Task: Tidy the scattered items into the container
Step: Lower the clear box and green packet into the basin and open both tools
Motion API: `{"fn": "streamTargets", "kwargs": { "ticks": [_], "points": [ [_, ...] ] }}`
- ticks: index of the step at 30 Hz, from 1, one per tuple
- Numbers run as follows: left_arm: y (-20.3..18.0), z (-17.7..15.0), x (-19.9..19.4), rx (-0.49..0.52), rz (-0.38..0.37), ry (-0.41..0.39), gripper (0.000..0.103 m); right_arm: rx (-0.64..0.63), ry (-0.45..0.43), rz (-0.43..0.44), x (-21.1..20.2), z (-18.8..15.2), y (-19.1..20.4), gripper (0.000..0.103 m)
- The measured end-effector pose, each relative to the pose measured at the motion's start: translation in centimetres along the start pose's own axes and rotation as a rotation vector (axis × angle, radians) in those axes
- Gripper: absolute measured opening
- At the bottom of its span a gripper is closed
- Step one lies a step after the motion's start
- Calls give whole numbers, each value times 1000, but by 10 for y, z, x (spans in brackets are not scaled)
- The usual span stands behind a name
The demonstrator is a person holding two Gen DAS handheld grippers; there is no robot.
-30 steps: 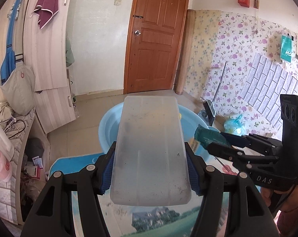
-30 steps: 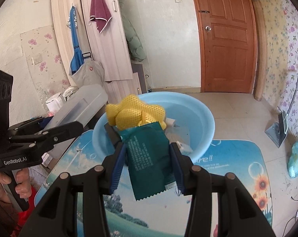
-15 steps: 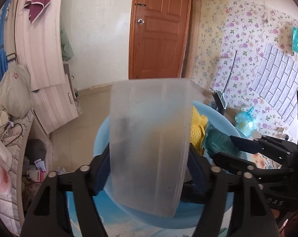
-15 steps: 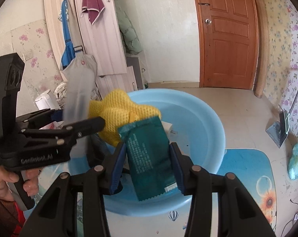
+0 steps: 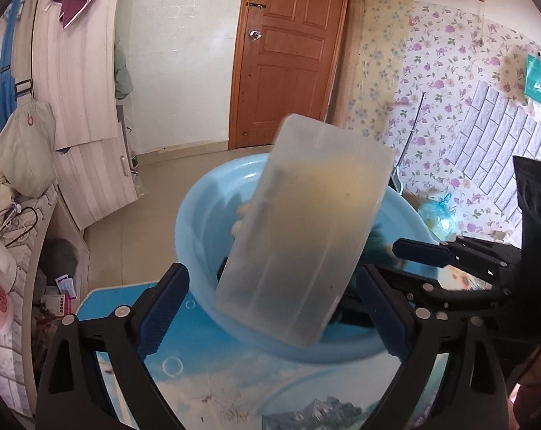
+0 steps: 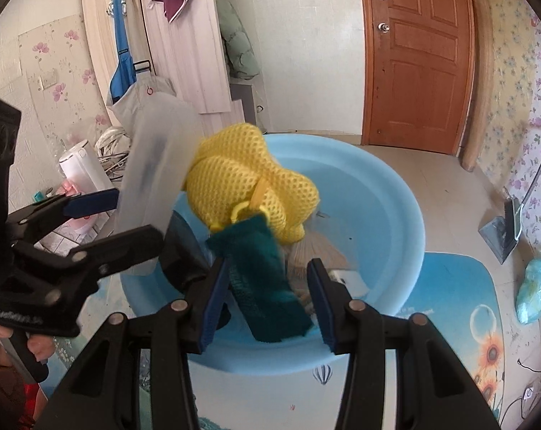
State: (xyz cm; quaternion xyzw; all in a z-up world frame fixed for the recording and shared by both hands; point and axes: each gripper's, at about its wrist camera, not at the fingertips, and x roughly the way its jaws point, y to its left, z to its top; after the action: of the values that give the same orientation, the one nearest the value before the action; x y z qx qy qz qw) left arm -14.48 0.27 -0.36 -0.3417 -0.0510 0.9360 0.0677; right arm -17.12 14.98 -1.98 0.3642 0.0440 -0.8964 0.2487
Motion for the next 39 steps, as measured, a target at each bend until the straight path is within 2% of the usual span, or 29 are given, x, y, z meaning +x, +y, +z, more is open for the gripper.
{"fn": "streamTargets", "kwargs": {
  "ticks": [10, 12, 16, 20, 33, 36, 39],
  "points": [
    [-5, -17, -23, -4, -22, 13, 97, 61, -16, -42, -26, -12, -4, 54],
    [-6, -19, -27, -5, -14, 21, 103, 55, -18, -66, -30, -14, -1, 55],
    [-13, -25, -37, 19, 27, 26, 103, 72, -20, -77, -38, -19, 3, 59],
    [-17, -30, -46, 26, 24, 31, 103, 92, -30, -85, -47, -20, 6, 63],
    [-33, -36, -77, 45, 16, -15, 103, 117, -72, -125, -79, -29, 2, 72],
    [-38, -37, -81, 51, 13, -27, 103, 123, -93, -162, -85, -31, 0, 78],
    [-41, -37, -83, 49, 11, -34, 103, 139, -113, -156, -91, -35, -4, 88]
  ]
}}
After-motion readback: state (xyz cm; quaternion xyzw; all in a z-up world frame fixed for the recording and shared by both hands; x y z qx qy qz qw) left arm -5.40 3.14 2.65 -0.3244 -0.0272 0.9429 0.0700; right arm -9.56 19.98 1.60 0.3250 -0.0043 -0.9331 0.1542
